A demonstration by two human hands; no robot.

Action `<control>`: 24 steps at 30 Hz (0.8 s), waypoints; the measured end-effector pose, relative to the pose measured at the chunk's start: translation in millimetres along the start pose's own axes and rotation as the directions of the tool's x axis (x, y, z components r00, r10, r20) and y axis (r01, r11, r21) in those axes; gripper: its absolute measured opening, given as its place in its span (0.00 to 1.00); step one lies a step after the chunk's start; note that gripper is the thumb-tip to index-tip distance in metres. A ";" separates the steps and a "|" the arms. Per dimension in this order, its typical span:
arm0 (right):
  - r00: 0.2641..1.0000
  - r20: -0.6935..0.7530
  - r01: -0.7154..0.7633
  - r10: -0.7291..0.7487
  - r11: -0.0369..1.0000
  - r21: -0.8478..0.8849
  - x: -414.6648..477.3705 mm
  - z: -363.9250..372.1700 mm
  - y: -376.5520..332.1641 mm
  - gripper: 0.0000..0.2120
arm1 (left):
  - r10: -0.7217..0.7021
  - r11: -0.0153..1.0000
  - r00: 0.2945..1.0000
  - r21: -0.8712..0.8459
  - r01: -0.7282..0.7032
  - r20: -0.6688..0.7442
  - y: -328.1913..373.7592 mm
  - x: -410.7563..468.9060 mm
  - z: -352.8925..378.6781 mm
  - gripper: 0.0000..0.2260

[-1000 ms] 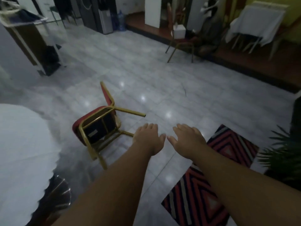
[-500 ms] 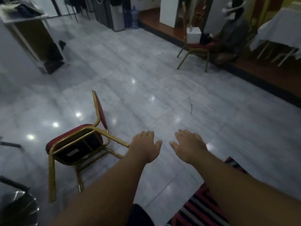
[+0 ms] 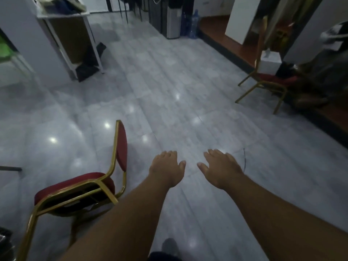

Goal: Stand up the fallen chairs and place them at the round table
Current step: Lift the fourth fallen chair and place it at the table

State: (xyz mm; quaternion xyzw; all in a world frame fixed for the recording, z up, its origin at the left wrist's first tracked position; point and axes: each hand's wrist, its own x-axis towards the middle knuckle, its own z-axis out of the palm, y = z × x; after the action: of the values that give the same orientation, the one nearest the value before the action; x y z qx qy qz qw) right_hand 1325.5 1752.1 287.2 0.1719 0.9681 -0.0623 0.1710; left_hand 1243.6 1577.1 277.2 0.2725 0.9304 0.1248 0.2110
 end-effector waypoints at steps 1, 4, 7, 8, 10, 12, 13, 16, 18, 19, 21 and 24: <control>1.000 -0.003 0.017 -0.017 1.000 -0.005 21.5 -8.6 1.2 0.32 | -0.009 1.000 1.000 -0.010 0.009 -0.011 0.4 17.7 -7.7 0.27; 0.997 0.009 0.082 -0.082 0.997 -0.001 89.3 -27.9 -0.6 0.32 | -0.057 0.997 0.998 -0.045 0.056 -0.029 -5.1 69.5 -26.0 0.27; 0.983 0.048 0.180 -0.178 0.983 -0.022 160.1 -43.7 -11.2 0.32 | -0.157 0.985 0.987 -0.075 0.154 -0.041 -21.6 117.5 -40.0 0.27; 0.975 0.059 0.215 -0.213 0.976 -0.023 183.1 -49.1 -17.8 0.32 | -0.199 0.977 0.979 -0.087 0.194 -0.051 -29.3 131.7 -45.6 0.27; 0.948 0.068 0.312 -0.309 0.949 -0.039 227.6 -64.1 -34.6 0.32 | -0.295 0.952 0.951 -0.119 0.283 -0.091 -45.5 158.7 -59.5 0.27; 0.893 0.096 0.447 -0.440 0.892 -0.071 269.6 -81.2 -57.2 0.32 | -0.408 0.907 0.907 -0.165 0.388 -0.109 -61.9 180.4 -75.9 0.27; 0.859 0.101 0.511 -0.502 0.855 -0.092 283.3 -87.6 -68.7 0.32 | -0.452 0.884 0.885 -0.190 0.428 -0.110 -69.6 187.9 -83.3 0.28; 0.758 0.120 0.653 -0.641 0.744 -0.145 324.3 -101.4 -103.1 0.32 | -0.564 0.816 0.809 -0.260 0.516 -0.167 -92.8 210.9 -101.8 0.27; 0.705 0.136 0.709 -0.696 0.682 -0.181 358.0 -108.1 -128.7 0.32 | -0.645 0.747 0.744 -0.352 0.564 -0.176 -107.9 224.3 -114.5 0.27; 0.677 0.154 0.734 -0.719 0.649 -0.199 373.4 -109.9 -142.8 0.31 | -0.678 0.714 0.715 -0.384 0.586 -0.170 -117.3 227.9 -118.0 0.26; 0.617 0.200 0.785 -0.761 0.575 -0.230 398.9 -111.1 -172.3 0.31 | -0.733 0.654 0.663 -0.420 0.629 -0.150 -140.7 233.4 -117.4 0.24; 0.563 0.252 0.824 -0.787 0.511 -0.244 430.3 -108.6 -217.5 0.31 | -0.799 0.559 0.596 -0.466 0.686 -0.080 -181.9 238.4 -116.1 0.24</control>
State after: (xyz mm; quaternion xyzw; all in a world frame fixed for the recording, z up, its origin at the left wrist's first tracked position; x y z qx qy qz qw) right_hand 835.2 1702.7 250.4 -0.3329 0.9210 0.0216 0.2010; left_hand 925.7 1547.8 238.8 -0.2185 0.9322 0.2415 0.1580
